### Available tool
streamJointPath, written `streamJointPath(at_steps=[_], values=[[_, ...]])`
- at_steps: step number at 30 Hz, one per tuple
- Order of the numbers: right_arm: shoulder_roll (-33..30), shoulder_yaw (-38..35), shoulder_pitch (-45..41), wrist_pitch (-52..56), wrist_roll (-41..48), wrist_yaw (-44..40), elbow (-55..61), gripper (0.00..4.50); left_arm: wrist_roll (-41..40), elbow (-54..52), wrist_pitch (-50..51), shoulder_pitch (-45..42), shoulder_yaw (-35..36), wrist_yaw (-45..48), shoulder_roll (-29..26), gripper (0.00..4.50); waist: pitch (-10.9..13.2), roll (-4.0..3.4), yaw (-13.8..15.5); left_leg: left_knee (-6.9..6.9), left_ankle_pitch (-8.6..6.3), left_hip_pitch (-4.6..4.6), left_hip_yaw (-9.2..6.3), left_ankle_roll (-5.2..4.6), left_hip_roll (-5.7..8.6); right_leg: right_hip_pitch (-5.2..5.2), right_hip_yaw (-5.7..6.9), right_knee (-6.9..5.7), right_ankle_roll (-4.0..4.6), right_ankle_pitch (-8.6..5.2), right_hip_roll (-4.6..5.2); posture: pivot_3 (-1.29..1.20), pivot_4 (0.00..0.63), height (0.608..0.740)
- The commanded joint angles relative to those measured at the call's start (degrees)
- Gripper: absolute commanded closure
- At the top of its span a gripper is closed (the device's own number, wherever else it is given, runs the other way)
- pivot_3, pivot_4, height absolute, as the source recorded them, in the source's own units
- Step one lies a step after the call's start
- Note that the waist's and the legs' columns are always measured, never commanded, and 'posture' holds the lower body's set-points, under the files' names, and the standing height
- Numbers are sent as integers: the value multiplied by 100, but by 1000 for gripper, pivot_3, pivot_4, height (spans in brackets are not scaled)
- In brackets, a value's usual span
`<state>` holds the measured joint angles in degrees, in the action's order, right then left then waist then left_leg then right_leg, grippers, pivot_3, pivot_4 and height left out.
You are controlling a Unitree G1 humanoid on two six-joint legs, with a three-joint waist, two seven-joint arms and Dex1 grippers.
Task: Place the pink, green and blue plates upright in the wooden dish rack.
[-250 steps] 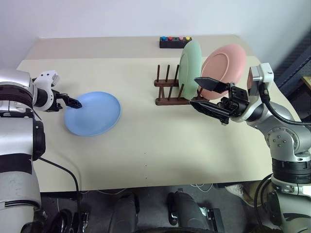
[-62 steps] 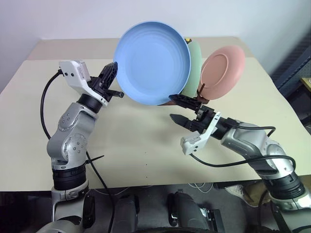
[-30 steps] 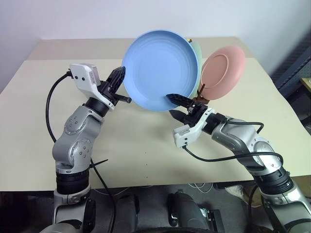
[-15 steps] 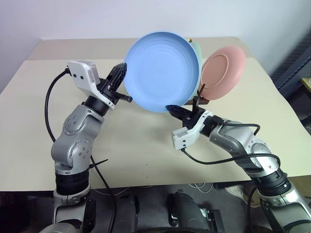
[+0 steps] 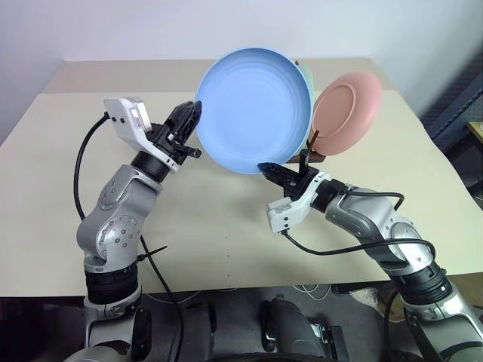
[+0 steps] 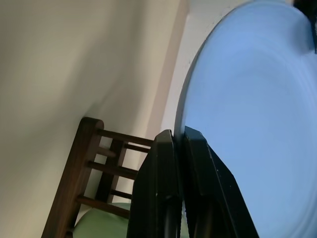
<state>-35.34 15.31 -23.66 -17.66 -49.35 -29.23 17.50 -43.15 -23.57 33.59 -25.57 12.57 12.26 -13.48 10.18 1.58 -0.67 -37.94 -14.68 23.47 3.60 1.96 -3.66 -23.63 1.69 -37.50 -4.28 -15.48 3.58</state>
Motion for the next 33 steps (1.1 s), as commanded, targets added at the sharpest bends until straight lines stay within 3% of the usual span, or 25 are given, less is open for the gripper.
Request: streamJointPath(at_steps=[1, 3, 12, 17, 23, 33], values=[[-18, -156, -49, 27, -33, 144, 247, 4500, -199, -131, 9, -79, 143, 15, -84, 1608, 0, 0, -1, 0, 0, 0, -1, 0, 0, 0, 0, 0, 0, 0, 0, 0, 150, 740], [-47, -180, -44, 24, -52, 172, 249, 4500, -375, -111, 46, -81, 233, 70, -137, 528, 0, 0, -3, 0, 0, 0, -1, 0, 0, 0, 1, 0, 0, 0, 0, 0, 150, 740], [-123, -332, -71, 54, -195, 400, 349, 4500, -2311, 277, 375, -100, 1168, 307, -399, 528, 0, 0, -11, 0, 0, 0, -4, 0, 0, 2, 2, 2, 0, 0, 0, 0, 150, 740], [-85, -514, -112, 157, -107, 541, 330, 4500, -1545, 623, 27, 274, 1035, 1176, -1097, 528, 0, 0, -5, 3, 0, -3, -4, 1, 0, 3, 4, 3, 1, 0, -1, 0, 150, 740], [35, -736, -208, 270, 365, 621, 300, 4500, -1698, 1056, 191, 320, 1146, 1903, -1559, 528, 0, 0, 0, 5, 0, -2, -3, 1, 0, 7, 6, 14, 1, -1, 0, 0, 150, 740], [581, -1141, -1023, 738, 2324, 389, 191, 4500, -1052, 1562, 382, 584, 838, 3476, -2887, 528, 2, -2, -21, 12, -1, -4, -1, 1, -3, 4, 6, 17, 3, -1, 1, 0, 150, 740]])
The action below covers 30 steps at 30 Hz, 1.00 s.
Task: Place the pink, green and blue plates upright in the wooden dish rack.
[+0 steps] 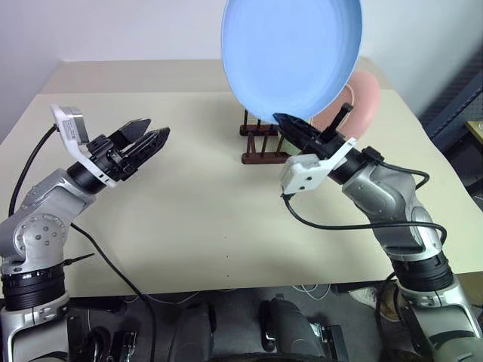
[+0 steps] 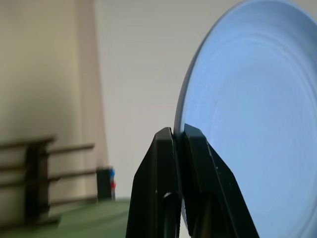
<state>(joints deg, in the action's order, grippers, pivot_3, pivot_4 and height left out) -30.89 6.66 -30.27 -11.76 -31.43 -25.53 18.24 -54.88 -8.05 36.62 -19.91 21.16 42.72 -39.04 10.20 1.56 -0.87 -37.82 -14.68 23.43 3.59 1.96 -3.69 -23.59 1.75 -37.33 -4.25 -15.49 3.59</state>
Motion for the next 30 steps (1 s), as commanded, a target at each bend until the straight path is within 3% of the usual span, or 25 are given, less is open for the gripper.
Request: streamJointPath(at_steps=[1, 9, 25, 30], values=[[201, -318, -457, 218, 684, 32, 99, 4500, 200, 40, 69, 28, -57, 555, -430, 528, 1, -1, -5, 0, 0, 0, 1, 0, 0, 0, 0, 1, 0, 0, 0, 0, 150, 740], [701, -701, -1084, 1014, 2504, -302, -91, 4500, 84, 301, 798, -192, -244, 1205, -983, 528, 2, -3, 8, 5, 0, 2, 4, -1, -2, -3, 0, 2, 0, 0, 3, 0, 150, 740], [1127, -1389, -2056, 3147, 5868, -879, -503, 4500, 378, 357, 748, -273, -277, 1335, -757, 528, 4, -7, 1, 17, 0, 2, 10, -1, -4, -11, -3, 0, 1, 1, 2, 0, 150, 740], [1204, -1578, -2216, 3576, 6548, -939, -852, 4500, 380, 310, 774, -212, -250, 1367, -755, 528, 4, -8, -2, 23, -1, 2, 12, -1, -4, -16, -5, -1, 1, 1, 2, 0, 150, 740]])
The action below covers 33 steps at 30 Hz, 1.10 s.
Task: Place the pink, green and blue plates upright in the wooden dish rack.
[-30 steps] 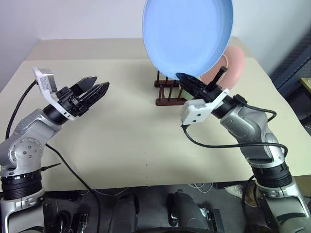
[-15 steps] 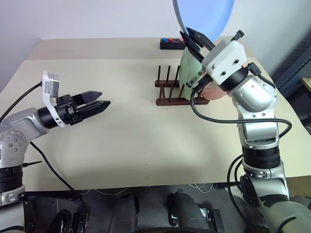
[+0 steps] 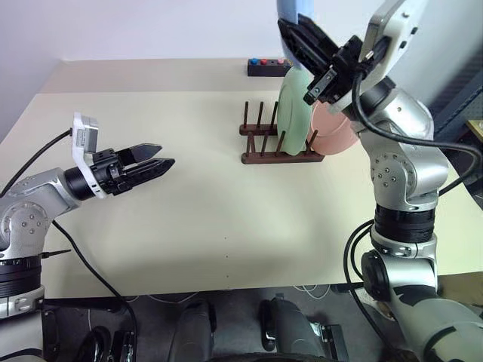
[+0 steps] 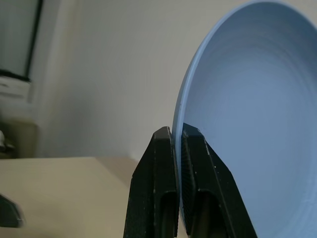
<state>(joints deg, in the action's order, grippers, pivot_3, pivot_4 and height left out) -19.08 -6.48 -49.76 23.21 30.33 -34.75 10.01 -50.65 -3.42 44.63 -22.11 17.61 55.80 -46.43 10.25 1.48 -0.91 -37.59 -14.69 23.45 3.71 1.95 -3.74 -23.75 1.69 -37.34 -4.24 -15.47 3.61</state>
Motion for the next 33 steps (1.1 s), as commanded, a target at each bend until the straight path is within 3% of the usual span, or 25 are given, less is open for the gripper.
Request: streamJointPath(at_steps=[1, 13, 33], values=[[58, -336, -323, 178, 544, -1, -129, 4500, -35, -167, -45, 22, 116, 91, -29, 528, 0, 0, 3, 3, 0, 0, 1, 0, 0, -1, 0, 0, 0, 0, 0, 0, 150, 740], [384, -684, -479, 943, 1660, -100, -1260, 4500, 171, -406, -785, 88, 210, 413, 5, 528, 0, 0, -1, 26, 1, 1, 20, 1, 0, -20, -15, 2, 0, 1, 1, 0, 150, 740], [444, -1001, -436, 1826, 2185, -71, -2222, 4500, 97, -318, -750, -346, 102, 776, 29, 528, 0, 0, -10, 34, 1, 4, 43, 1, -3, -38, -34, -1, 1, 3, -1, 0, 150, 740]])
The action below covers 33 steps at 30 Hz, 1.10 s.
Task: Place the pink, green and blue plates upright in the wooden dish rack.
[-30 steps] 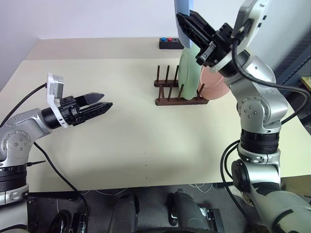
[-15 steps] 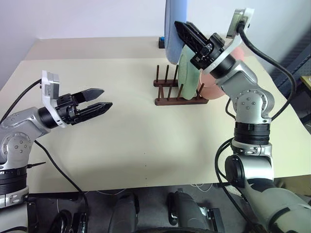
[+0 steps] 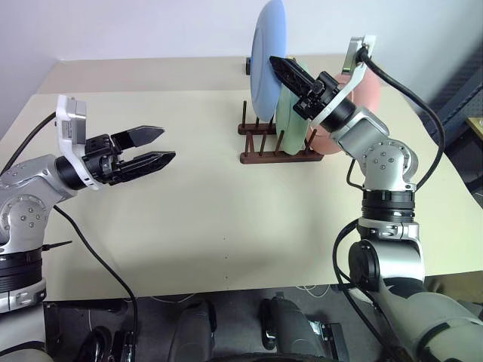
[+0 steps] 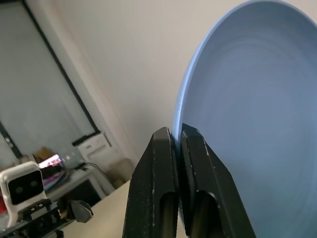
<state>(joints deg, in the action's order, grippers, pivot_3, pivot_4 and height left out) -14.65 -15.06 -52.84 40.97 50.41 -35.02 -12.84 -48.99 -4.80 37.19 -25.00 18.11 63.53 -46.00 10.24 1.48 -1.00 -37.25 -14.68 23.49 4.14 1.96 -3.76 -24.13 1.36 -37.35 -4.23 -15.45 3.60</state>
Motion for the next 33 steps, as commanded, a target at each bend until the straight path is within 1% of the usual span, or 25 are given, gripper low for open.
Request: streamJointPath(at_steps=[1, 14, 33], values=[[-2, -134, -128, 59, 164, -70, 42, 4500, -74, -191, 0, -47, 56, 0, -14, 528, 0, 0, -1, 1, 0, 0, 1, 0, 0, -1, -2, 0, 0, 0, 0, 0, 150, 740], [17, -64, -162, -37, 6, -195, -239, 4500, -129, -396, 60, 112, 129, -90, 6, 528, 0, 0, 0, 1, 0, 1, 8, 0, 0, -7, -9, -1, 0, 0, -1, 0, 150, 740], [162, -24, 114, -123, -268, -175, -282, 4500, -95, -483, -25, 102, 121, -111, 7, 528, 0, 0, 1, 2, 0, 1, 11, 0, 0, -9, -12, -1, 0, 1, -1, 0, 150, 740]])
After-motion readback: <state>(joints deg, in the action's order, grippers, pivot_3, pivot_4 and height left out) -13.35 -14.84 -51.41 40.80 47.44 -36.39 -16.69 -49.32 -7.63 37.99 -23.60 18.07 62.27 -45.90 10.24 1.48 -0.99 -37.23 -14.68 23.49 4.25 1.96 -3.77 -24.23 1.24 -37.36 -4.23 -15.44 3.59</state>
